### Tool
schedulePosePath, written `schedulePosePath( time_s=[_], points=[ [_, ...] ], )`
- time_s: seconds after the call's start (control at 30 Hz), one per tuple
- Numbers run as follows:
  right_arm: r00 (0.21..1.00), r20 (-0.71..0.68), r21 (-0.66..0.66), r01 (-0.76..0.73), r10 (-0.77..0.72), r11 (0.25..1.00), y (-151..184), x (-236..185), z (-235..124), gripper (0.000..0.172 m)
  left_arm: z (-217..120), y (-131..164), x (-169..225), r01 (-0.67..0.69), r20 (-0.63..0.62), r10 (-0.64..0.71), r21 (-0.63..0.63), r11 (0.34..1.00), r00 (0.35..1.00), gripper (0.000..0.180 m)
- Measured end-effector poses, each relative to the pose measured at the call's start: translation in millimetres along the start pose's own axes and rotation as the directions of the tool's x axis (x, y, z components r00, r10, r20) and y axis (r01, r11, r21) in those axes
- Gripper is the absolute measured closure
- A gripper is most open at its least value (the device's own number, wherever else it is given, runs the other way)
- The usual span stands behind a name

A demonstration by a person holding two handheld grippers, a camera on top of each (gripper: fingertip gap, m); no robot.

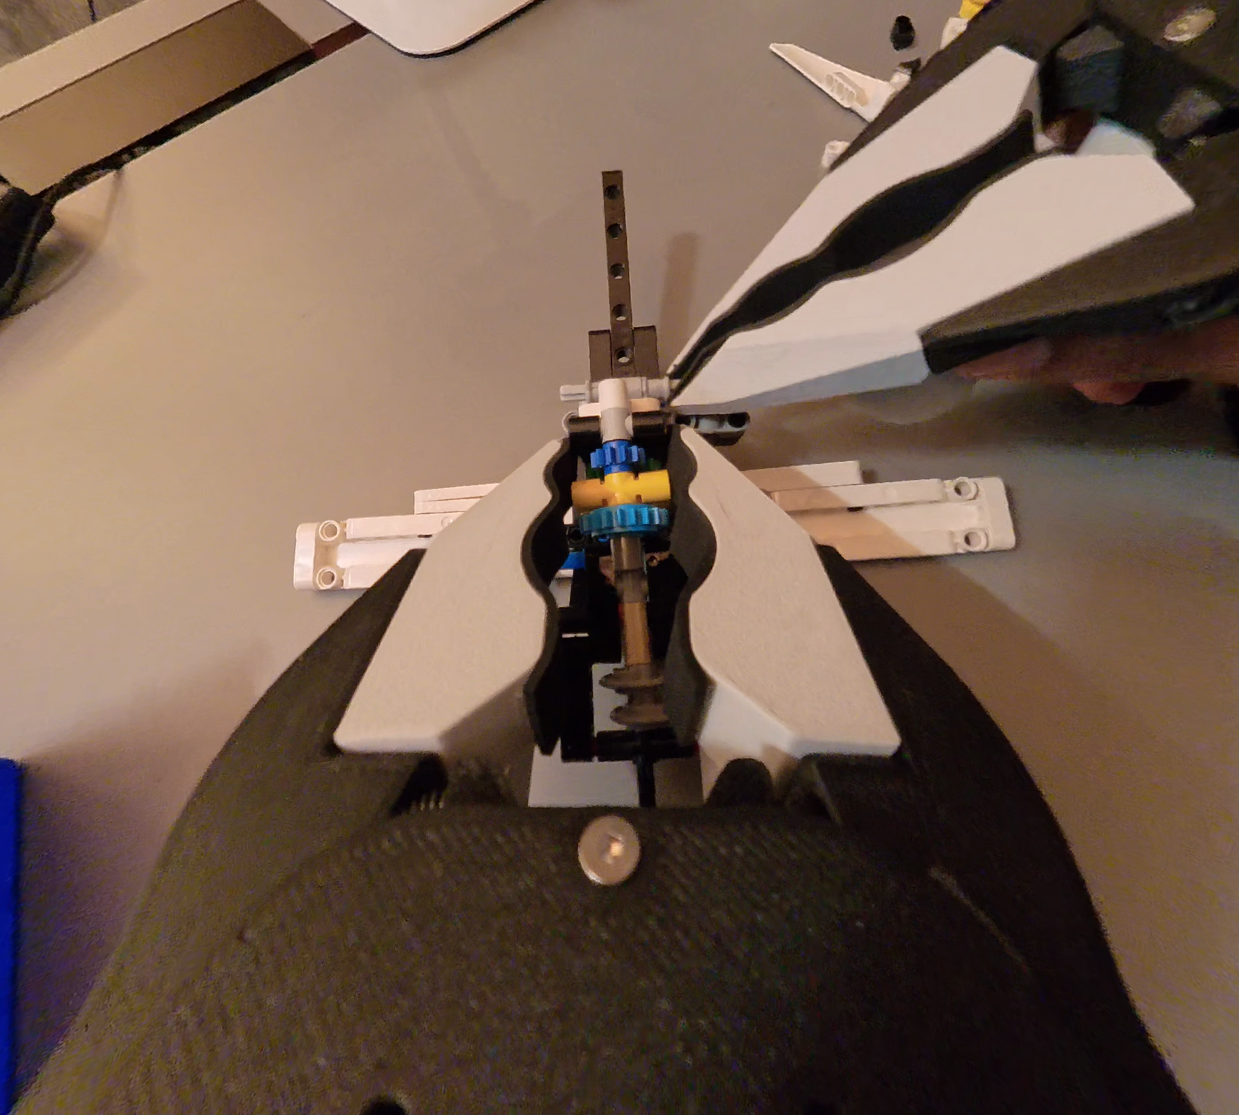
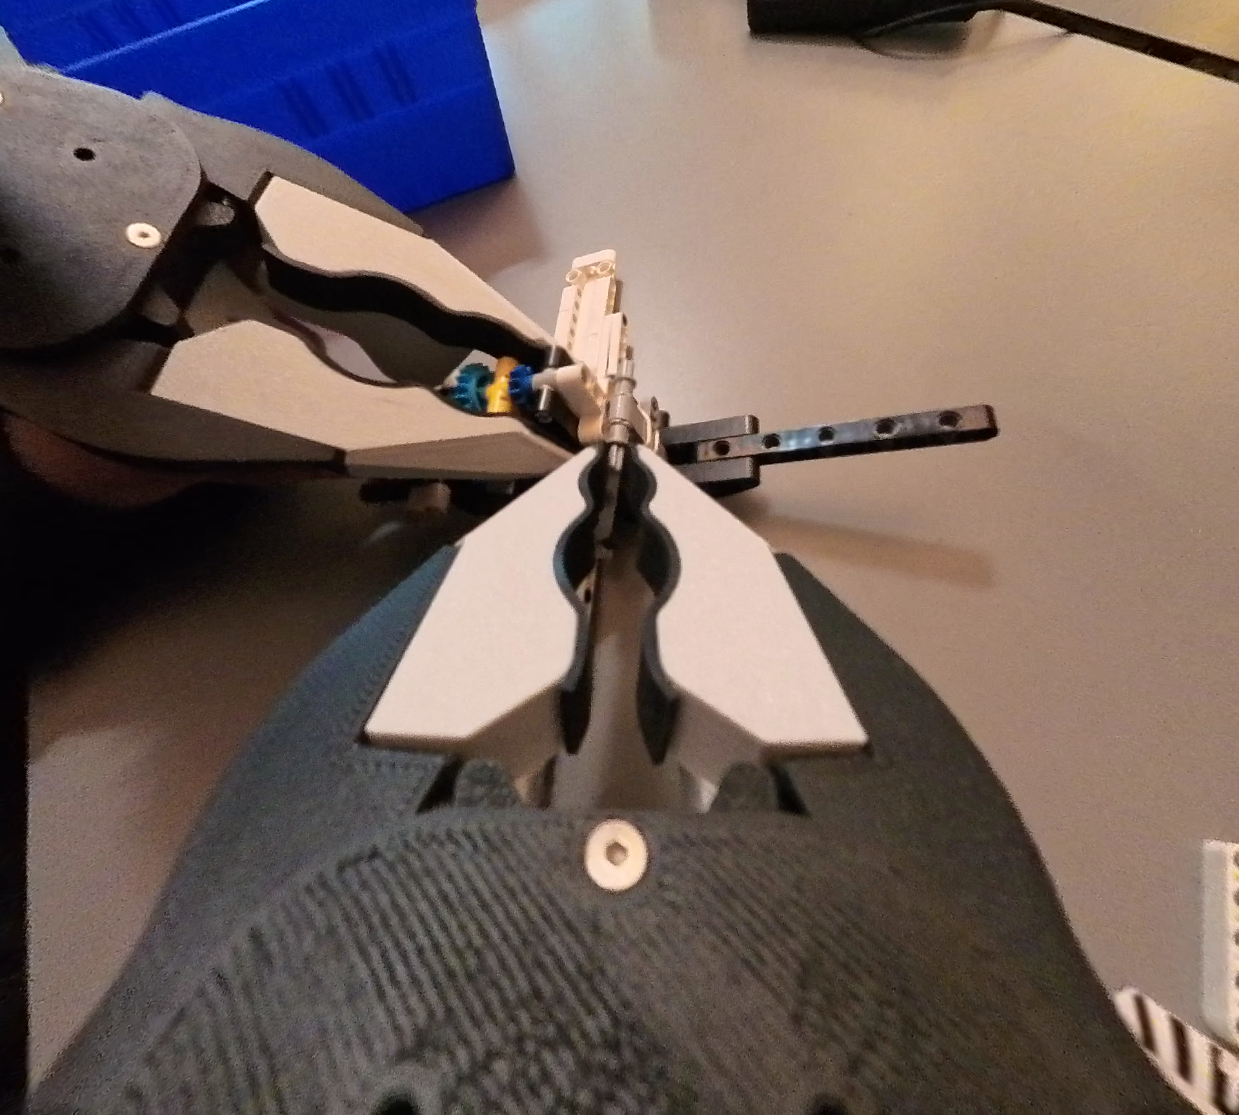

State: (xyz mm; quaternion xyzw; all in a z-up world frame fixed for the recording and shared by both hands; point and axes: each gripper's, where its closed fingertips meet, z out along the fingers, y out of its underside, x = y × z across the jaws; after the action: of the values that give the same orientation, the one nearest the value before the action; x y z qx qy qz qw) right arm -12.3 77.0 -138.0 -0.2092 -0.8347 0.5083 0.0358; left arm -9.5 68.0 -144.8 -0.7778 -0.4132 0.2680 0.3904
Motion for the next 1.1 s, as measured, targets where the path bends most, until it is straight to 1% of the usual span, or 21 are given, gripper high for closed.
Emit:
schedulePosePath(
  time_s=[0.13,0.2,0.33,0.37,0.47,0.5,0.57,0.67,0.7,0.73,0.77,0.8,0.83,0.9,0.93,1.03,1.1],
  points=[
    [0.990,-0.098,-0.031,0.103,-0.105,0.994,3.5,-0.6,-4.9,0.170,0.8,-1.3,2.5,0.001,0.003,-0.001,0.008,1.000,1.000,0.154],
    [0.990,-0.105,-0.032,0.092,-0.095,0.995,4.7,-0.6,-7.8,0.170,1.4,-2.2,5.2,0.009,-0.004,-0.009,0.016,1.000,1.000,0.154],
    [0.996,-0.086,0.003,0.016,-0.016,1.000,8.3,0.4,-17.9,0.170,2.7,-4.7,16.3,0.026,-0.026,-0.025,0.032,0.999,0.999,0.153],
    [0.998,-0.066,0.019,-0.020,0.021,1.000,8.5,0.2,-21.0,0.170,3.3,-5.2,18.4,0.040,-0.036,-0.038,0.037,0.999,0.999,0.153],
    [0.978,0.057,0.073,-0.206,0.202,0.976,11.3,1.0,-27.0,0.171,5.0,-6.5,23.5,0.062,-0.069,-0.060,0.039,0.997,0.996,0.153],
    [0.974,0.065,0.078,-0.220,0.216,0.972,12.6,1.4,-29.0,0.171,5.7,-7.2,25.6,0.051,-0.067,-0.049,0.038,0.998,0.997,0.153],
    [0.986,0.017,0.080,-0.164,0.163,0.983,13.9,2.9,-33.1,0.171,6.8,-8.1,27.7,0.052,-0.068,-0.049,0.039,0.998,0.996,0.153],
    [0.991,-0.127,0.030,0.034,-0.030,0.999,15.6,3.4,-36.2,0.170,7.2,-8.7,28.3,0.046,-0.060,-0.044,0.040,0.998,0.997,0.153],
    [0.982,-0.167,0.011,0.089,-0.086,0.996,16.3,3.0,-37.7,0.170,7.1,-8.5,26.5,0.052,-0.049,-0.050,0.042,0.998,0.998,0.153],
    [0.980,-0.166,0.001,0.108,-0.107,0.994,18.0,-0.6,-39.5,0.170,4.4,-4.1,-3.5,0.037,0.136,-0.040,0.026,0.999,0.990,0.153],
    [0.993,-0.098,0.004,0.070,-0.069,0.998,22.8,-10.5,-42.0,0.172,-5.5,2.0,-35.2,0.015,0.266,-0.014,-0.002,1.000,0.964,0.153],
    [0.999,-0.036,0.026,-0.022,0.023,0.999,28.2,-16.2,-47.3,0.172,-8.9,8.3,-39.8,0.121,0.173,-0.121,0.009,0.993,0.978,0.153],
    [0.995,-0.047,0.044,-0.082,0.084,0.996,33.8,-9.0,-56.2,0.172,-11.3,10.4,-34.9,0.218,0.059,-0.220,0.034,0.975,0.974,0.154],
    [0.985,-0.156,0.075,-0.059,0.070,0.995,36.0,15.3,-76.5,0.172,-14.3,10.7,-30.9,0.175,0.070,-0.179,0.053,0.983,0.981,0.153],
    [0.985,-0.157,0.078,-0.058,0.070,0.995,35.5,17.9,-79.9,0.172,-12.1,8.2,-25.4,0.151,0.073,-0.155,0.055,0.987,0.985,0.153],
    [0.994,-0.079,0.123,-0.067,0.077,0.990,22.7,4.2,-76.8,0.172,-6.6,3.8,-11.3,0.046,0.047,-0.047,0.040,0.998,0.998,0.153],
    [0.997,-0.057,0.179,-0.031,0.042,0.983,10.7,-2.8,-73.2,0.172,-6.1,3.1,-9.3,0.042,0.023,-0.044,0.047,0.998,0.999,0.152]
  ],
)
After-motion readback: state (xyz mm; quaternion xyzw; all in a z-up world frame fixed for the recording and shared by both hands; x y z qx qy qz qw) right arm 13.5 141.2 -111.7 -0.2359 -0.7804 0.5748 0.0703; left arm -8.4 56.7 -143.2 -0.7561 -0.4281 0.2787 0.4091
